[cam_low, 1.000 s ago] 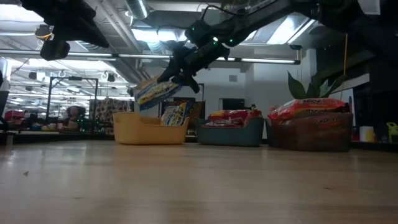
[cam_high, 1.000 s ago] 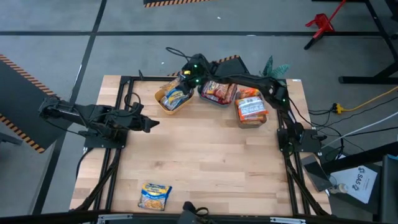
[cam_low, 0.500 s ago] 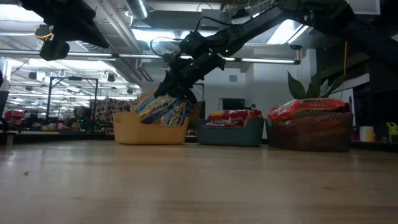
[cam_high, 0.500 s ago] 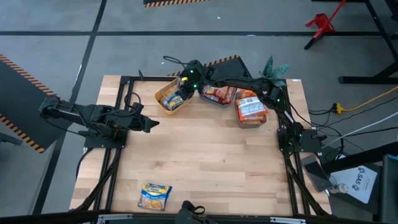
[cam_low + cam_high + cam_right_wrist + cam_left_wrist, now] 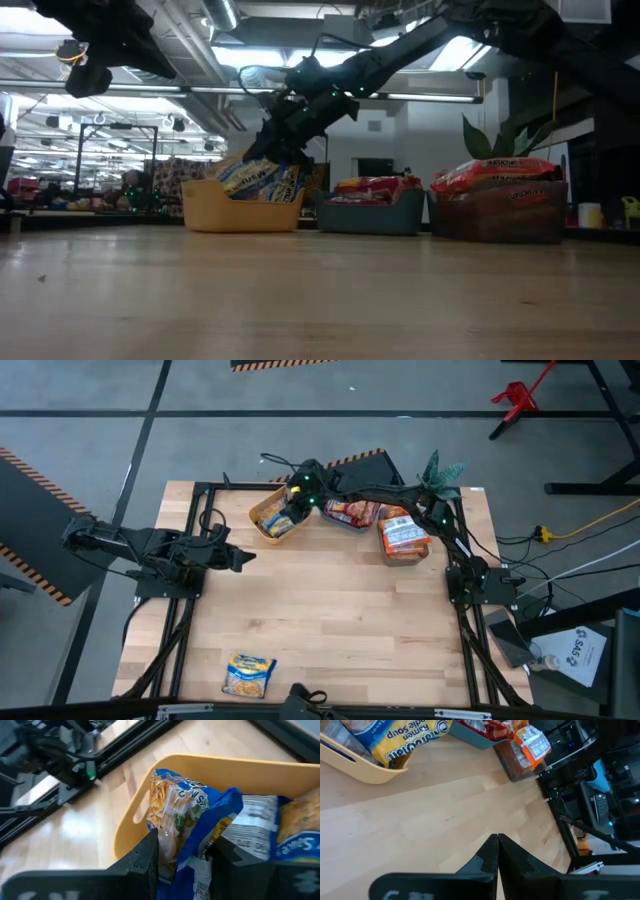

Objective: Sort Maruchan noodles
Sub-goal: Put the top blue noodle pack into the yellow bin, then put the blue noodle pack into the yellow bin

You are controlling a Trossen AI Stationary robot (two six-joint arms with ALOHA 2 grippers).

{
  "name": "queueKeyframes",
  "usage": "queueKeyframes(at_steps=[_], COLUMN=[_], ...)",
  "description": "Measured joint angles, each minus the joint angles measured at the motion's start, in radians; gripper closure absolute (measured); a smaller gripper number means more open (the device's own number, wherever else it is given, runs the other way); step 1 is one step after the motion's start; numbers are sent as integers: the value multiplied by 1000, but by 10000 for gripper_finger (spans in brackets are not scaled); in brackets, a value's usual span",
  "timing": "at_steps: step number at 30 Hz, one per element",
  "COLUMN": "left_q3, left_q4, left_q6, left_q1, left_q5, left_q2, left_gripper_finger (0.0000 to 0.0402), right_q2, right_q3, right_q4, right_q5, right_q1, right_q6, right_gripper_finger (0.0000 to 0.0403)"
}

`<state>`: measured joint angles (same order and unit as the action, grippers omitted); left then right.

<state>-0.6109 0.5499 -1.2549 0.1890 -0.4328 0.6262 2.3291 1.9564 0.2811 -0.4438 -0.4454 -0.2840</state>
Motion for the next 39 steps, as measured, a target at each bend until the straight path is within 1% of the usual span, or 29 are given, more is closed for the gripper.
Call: queueKeyframes(at_steps=[2, 4, 6, 8, 12, 15, 18, 21, 23, 25, 27, 29, 31, 32, 34, 36, 39], left_q3=[0, 0, 0, 0, 0, 0, 0, 0, 0, 0, 0, 0, -1, -1, -1, -1, 0], left_q4=[0, 1, 1, 4, 5, 16, 22, 21, 21, 22, 21, 21, 21, 21, 21, 14, -50], left_q6=[0, 1, 1, 1, 2, 2, 2, 2, 2, 2, 1, 0, -22, -38, -63, -91, -152], left_q1=[0, 0, 0, 0, 0, 0, 0, 0, 0, 0, 0, 8, 42, 69, 138, 231, 389], left_q5=[-11, -14, -14, -18, -21, -21, -20, -9, 10, 48, 126, 238, 331, 362, 406, 426, 417], left_q2=[0, 0, 0, 0, 0, 0, 0, 0, 0, 0, 0, 1, 19, 34, 70, 119, 211], left_gripper_finger=[402, 402, 401, 402, 401, 401, 401, 401, 401, 401, 401, 401, 401, 401, 401, 401, 401], right_q2=[-1, -1, -1, -1, -1, -1, -1, -1, -1, -1, -2, -3, -3, -16, -74, -115, -169], right_q3=[0, 0, 0, 0, 0, 0, 6, 50, 100, 165, 236, 312, 394, 402, 355, 349, 350], right_q4=[2, 5, 5, 8, 6, 5, 13, 56, 97, 152, 228, 333, 455, 483, 509, 550, 624], right_q5=[28, 26, 13, 21, 83, 152, 222, 277, 311, 321, 317, 287, 233, 204, 137, 89, 84], right_q1=[0, 0, 0, 0, 1, 0, 0, 0, 0, 0, 7, 12, 19, 22, 28, 44, 80], right_q6=[0, 6, 8, 12, 29, 39, 49, 62, 82, 105, 113, 126, 129, 102, 1, -57, -74], right_gripper_finger=[303, 300, 289, 270, 217, 181, 158, 149, 150, 153, 157, 160, 163, 164, 167, 170, 175])
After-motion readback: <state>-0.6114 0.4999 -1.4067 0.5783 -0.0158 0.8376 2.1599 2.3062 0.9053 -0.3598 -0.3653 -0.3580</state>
